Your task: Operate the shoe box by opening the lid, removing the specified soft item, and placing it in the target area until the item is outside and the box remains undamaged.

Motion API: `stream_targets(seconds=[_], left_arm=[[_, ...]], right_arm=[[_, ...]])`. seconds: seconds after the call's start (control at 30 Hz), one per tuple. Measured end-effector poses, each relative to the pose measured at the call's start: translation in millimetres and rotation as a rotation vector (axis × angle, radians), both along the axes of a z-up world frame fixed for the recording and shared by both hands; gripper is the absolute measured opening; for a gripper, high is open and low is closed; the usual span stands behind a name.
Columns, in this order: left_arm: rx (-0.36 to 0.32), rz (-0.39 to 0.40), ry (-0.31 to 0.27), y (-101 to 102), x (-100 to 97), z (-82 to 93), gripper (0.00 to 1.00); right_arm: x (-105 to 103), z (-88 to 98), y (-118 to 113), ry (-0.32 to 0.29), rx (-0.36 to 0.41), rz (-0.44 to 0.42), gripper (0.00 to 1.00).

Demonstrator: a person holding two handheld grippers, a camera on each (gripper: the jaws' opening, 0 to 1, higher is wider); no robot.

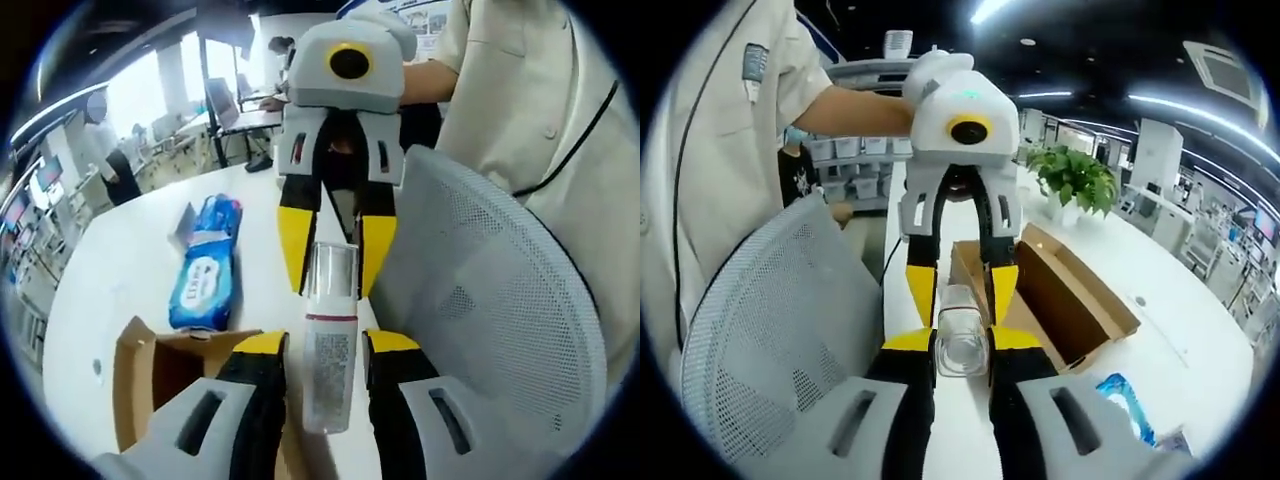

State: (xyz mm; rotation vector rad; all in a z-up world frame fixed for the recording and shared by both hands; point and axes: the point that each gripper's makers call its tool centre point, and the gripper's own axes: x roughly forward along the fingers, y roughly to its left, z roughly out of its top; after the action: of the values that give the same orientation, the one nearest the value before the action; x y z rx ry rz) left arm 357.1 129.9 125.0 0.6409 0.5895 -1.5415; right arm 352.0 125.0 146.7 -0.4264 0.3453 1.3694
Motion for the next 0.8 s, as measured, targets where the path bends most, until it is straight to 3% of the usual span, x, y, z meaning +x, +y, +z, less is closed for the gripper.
stream_targets(seconds=[0.2,0.37,0.8], left_arm=[[-0.010,0.061,-0.006,10,8.3,3.0,0.39],[-0.040,0.163,-0.014,21,21.2,9.2,0.44],[-0.111,0.388,-0.005,58,37.3,14.7,0.54]], right_arm=[[8,2.0,0,-0.001,-0.012,0.005,0.16],[16,0.9,-6,-0.014,-0.045,0.017,0.16],[77,10.5,-34,-0.096,-0.185,0.045,0.16]])
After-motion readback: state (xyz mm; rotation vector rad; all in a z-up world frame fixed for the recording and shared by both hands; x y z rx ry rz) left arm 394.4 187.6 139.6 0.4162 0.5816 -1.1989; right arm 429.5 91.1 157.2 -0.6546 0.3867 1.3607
